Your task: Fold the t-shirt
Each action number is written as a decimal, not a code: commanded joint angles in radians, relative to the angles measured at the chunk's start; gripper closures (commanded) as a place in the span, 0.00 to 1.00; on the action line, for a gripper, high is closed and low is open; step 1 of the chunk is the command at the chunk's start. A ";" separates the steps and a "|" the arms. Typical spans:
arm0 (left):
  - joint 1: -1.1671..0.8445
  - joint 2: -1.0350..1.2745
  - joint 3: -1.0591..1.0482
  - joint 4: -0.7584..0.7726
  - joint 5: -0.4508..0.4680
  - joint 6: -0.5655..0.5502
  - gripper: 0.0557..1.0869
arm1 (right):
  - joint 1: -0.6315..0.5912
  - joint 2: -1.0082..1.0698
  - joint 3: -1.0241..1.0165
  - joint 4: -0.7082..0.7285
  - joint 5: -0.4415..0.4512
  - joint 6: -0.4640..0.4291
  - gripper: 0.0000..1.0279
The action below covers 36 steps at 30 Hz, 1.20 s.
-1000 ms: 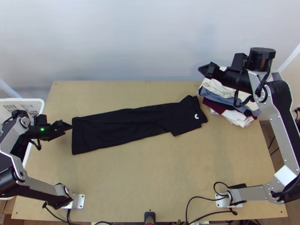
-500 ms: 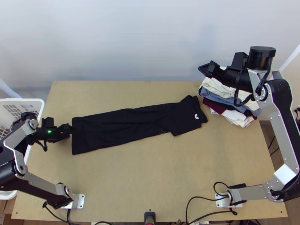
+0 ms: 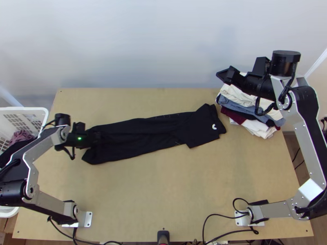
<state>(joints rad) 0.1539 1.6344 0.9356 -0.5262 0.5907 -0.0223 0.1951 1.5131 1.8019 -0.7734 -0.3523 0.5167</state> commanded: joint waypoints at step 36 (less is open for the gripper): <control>0.302 -0.252 0.327 -0.693 0.003 0.213 0.96 | -0.006 -0.060 -0.121 0.014 -0.004 -0.006 0.04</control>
<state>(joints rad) 0.5537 1.4094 1.2182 -1.1934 0.5797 0.2951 0.1940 1.4799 1.7058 -0.7685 -0.3523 0.5159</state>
